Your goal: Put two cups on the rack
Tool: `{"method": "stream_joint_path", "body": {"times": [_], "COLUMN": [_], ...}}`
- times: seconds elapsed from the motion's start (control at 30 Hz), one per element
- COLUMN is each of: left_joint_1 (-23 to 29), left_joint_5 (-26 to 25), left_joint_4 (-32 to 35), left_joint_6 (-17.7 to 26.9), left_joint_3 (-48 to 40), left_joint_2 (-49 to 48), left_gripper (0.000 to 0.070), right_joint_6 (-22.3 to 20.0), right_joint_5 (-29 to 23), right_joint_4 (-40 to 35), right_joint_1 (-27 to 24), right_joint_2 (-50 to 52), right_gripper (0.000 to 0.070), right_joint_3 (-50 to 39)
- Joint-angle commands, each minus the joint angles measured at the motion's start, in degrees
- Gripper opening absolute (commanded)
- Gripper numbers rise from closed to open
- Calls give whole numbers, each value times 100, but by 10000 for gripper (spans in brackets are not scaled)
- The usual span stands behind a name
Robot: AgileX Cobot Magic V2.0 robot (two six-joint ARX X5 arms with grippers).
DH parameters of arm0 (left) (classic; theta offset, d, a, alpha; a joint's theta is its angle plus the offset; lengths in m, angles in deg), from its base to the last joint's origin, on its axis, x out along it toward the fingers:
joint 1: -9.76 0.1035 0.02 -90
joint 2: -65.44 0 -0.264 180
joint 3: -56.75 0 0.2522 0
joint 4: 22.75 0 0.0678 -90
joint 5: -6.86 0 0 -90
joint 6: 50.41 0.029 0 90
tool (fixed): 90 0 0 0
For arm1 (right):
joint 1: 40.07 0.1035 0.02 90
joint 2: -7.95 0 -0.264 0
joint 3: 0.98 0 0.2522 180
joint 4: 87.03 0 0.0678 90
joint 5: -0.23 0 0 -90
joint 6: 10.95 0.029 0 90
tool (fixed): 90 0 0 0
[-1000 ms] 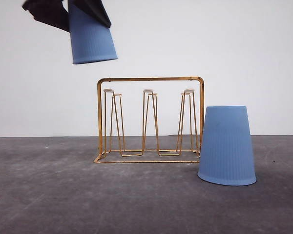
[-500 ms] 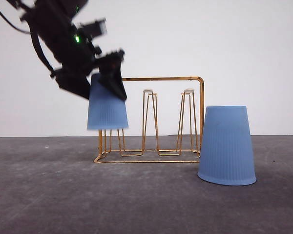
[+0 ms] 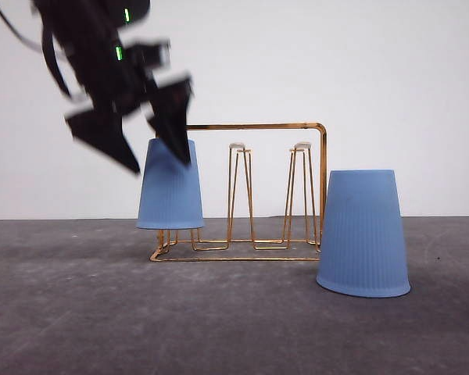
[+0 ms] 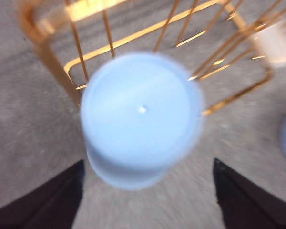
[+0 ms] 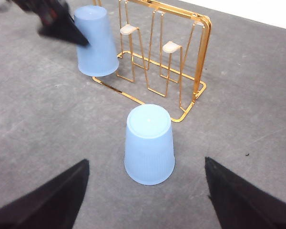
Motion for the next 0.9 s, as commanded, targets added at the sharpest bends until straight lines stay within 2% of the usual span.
{"method": "stream_joint_path", "body": {"times": [0.0, 0.13, 0.23, 0.37, 0.63, 0.73, 0.87], "left_joint_1": [-6, 117, 235, 305, 544, 572, 573], "left_joint_5": [-32, -175, -481, -526, -520, -388, -143], "left_joint_4": [-339, -1162, -1405, -853, 562, 805, 778], "left_joint_6": [-68, -236, -235, -412, -1434, -1679, -1738], "left_joint_3": [121, 103, -128, -1028, -3455, -4055, -4366], "left_joint_2": [-73, -357, -642, -1328, -3143, -3787, -4322], "left_gripper": [386, 386, 386, 386, 385, 385, 386], "right_joint_6": [-22, -24, -24, -23, -20, -9, 114], "right_joint_5": [-11, -13, -13, -11, -5, 34, 98], "right_joint_4": [-55, -55, -55, -52, -61, -114, -429], "right_joint_1": [24, 24, 24, 24, 24, 24, 24], "right_joint_2": [-13, -13, -13, -54, -670, -1131, -1815], "right_gripper": [493, 493, 493, 493, 493, 493, 494], "right_joint_3": [44, 44, 44, 44, 44, 44, 42]}}
